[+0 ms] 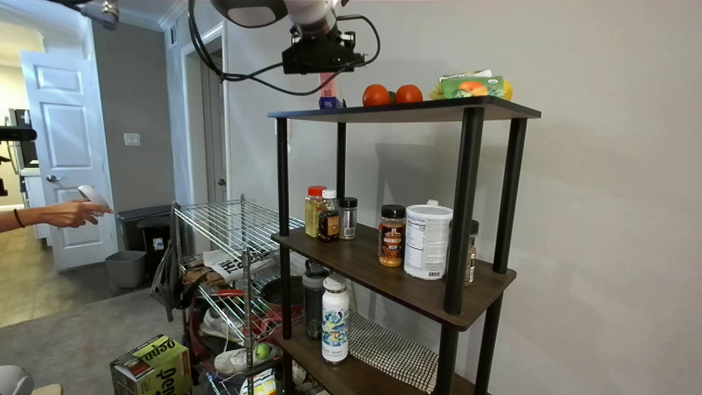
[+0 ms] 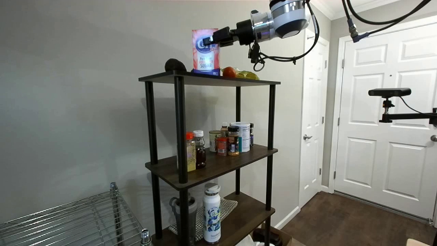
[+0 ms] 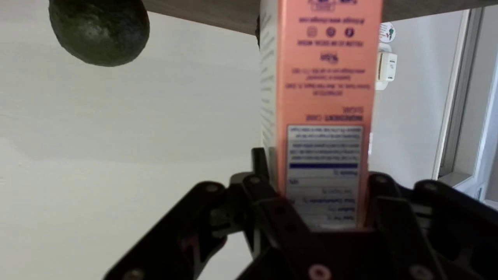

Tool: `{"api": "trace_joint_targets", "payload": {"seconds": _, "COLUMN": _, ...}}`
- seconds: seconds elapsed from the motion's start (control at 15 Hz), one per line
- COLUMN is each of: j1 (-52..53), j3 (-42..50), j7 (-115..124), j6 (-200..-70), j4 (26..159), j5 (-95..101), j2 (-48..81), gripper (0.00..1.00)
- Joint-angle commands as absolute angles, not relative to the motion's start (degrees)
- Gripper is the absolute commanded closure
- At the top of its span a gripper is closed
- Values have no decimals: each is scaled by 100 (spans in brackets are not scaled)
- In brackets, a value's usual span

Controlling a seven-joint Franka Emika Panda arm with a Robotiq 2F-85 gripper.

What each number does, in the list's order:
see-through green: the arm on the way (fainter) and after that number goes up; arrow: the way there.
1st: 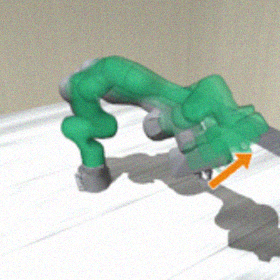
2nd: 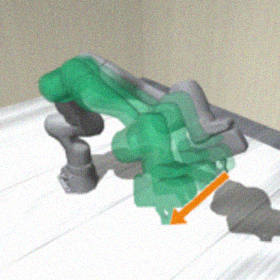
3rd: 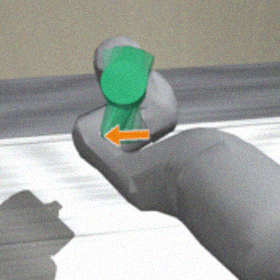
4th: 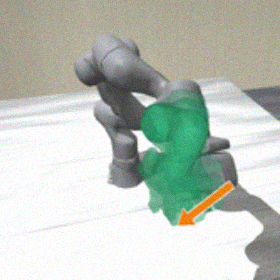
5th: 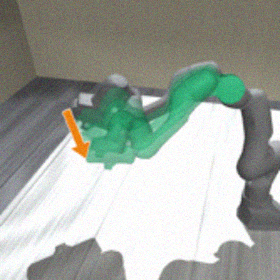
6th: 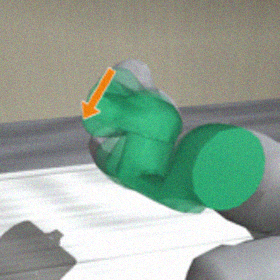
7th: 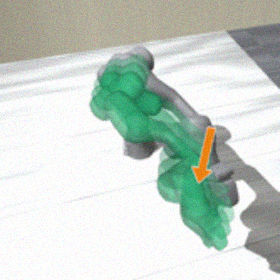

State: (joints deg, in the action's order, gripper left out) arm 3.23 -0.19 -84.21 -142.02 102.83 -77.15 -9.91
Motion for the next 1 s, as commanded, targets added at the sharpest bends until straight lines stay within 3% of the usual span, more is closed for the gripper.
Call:
{"api": "trace_joint_targets", "payload": {"seconds": 0.0, "j1": 291, "j3": -44, "j7": -8398, "j6": -14198, "j4": 10253, "j5": -7698, "j2": -985, "gripper": 46}}
{"api": "trace_joint_targets", "payload": {"seconds": 0.13, "j1": 290, "j3": -43, "j7": -8397, "j6": -14202, "j4": 10225, "j5": -7698, "j2": -984, "gripper": 36}}
{"api": "trace_joint_targets", "payload": {"seconds": 0.93, "j1": 290, "j3": -43, "j7": -8397, "j6": -14203, "j4": 10218, "j5": -7697, "j2": -984, "gripper": 35}}
